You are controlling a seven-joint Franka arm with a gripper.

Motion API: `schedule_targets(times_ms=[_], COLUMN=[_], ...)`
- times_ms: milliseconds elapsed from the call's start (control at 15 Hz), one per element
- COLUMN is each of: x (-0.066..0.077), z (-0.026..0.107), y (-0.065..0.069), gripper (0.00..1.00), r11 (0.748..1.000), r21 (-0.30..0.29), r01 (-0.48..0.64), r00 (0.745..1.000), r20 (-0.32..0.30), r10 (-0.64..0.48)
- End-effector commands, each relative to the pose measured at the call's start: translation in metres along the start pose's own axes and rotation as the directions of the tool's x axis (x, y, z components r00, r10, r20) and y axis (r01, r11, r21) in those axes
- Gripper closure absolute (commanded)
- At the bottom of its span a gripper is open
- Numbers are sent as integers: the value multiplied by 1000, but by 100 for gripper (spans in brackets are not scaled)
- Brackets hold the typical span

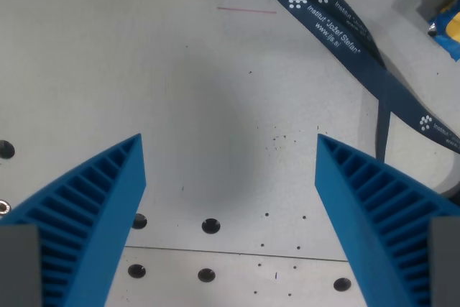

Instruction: Move above the blue bag

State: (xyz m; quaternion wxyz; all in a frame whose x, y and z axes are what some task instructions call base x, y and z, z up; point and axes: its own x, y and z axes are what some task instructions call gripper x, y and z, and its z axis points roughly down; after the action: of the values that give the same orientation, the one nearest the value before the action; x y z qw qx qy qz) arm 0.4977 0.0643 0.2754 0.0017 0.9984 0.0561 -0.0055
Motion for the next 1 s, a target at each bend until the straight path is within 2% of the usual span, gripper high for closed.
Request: schedule_targets(times_ms=[67,600,1000], x=[0,1,5], z=[-2,0,8], y=[0,3,15], gripper=[0,0,0], r11=[1000,999,991], r21=[0,-1,-3], r01=[0,-37,-136], r00=[1000,999,991], r20=[-4,-6,-23], r10=[0,37,136])
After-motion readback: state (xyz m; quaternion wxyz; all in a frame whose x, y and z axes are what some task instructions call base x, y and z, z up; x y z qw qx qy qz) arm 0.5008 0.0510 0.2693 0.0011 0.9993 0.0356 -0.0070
